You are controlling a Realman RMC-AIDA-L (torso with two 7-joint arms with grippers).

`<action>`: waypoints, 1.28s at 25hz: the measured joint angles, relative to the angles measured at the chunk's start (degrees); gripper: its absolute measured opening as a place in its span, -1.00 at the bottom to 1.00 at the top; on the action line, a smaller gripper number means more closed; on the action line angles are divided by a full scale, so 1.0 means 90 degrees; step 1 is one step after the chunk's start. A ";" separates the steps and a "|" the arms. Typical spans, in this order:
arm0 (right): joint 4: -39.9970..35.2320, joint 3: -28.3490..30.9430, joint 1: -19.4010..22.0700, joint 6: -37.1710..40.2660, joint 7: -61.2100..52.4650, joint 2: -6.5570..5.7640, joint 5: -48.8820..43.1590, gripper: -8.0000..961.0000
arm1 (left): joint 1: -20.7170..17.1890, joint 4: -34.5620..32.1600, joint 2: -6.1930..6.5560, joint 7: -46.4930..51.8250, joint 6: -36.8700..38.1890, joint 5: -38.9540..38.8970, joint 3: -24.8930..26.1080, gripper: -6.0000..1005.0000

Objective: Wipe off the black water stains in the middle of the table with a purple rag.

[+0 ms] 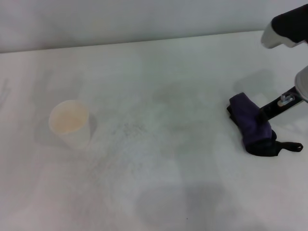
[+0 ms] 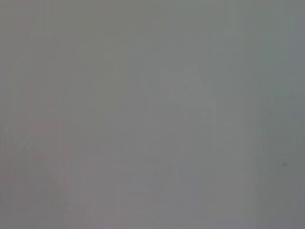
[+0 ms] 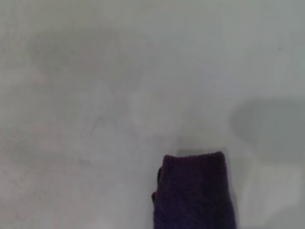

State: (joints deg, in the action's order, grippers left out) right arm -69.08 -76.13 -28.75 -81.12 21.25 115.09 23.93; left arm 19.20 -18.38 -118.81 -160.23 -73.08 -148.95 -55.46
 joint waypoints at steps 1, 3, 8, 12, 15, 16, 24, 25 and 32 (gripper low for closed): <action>-0.0008 0.0072 0.0033 0.0022 0.0065 0.0000 0.0024 -0.62 | -0.0005 0.0002 -0.0001 0.0004 -0.0003 -0.0022 0.0000 0.75; -0.0027 0.0216 0.0116 0.0047 0.0183 -0.0009 0.0047 -0.54 | -0.0018 0.0007 -0.0001 0.0011 0.0001 -0.0068 0.0000 0.75; -0.0203 0.0994 0.0340 0.0014 0.0834 -0.0007 0.0491 -0.15 | -0.0044 0.0162 -0.0023 0.0010 -0.0010 -0.0222 0.0000 0.75; -0.0172 0.2063 0.0421 0.0188 0.1696 -0.0018 0.1116 -0.15 | -0.0013 0.0463 -0.0023 0.0003 -0.0034 -0.0432 0.0001 0.76; 0.0181 0.2774 0.0398 0.0531 0.2382 -0.0016 0.1395 -0.15 | 0.0052 0.0658 -0.0036 -0.0013 -0.0037 -0.0456 -0.0015 0.76; 0.0339 0.2993 0.0371 0.0676 0.2620 -0.0017 0.1473 -0.15 | 0.0075 0.0711 -0.0042 -0.0016 -0.0031 -0.0460 -0.0017 0.76; 0.1903 0.4740 0.0311 0.1577 0.4811 -0.0053 0.3302 -0.15 | 0.0188 0.1113 -0.0075 -0.0022 0.0045 -0.0807 -0.0016 0.76; 0.2210 0.5003 0.0320 0.1645 0.5217 -0.0086 0.3720 -0.15 | 0.0191 0.1139 -0.0072 -0.0024 0.0074 -0.0804 -0.0035 0.76; 0.3976 0.6008 0.0472 0.1798 0.7684 -0.0377 0.5937 -0.15 | 0.0141 0.1286 -0.0062 -0.0033 0.0276 -0.0751 -0.0099 0.76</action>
State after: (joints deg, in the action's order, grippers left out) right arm -33.30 -22.06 -24.50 -64.94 90.41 111.70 77.36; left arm 20.47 -6.81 -119.37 -160.53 -70.60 -155.71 -56.35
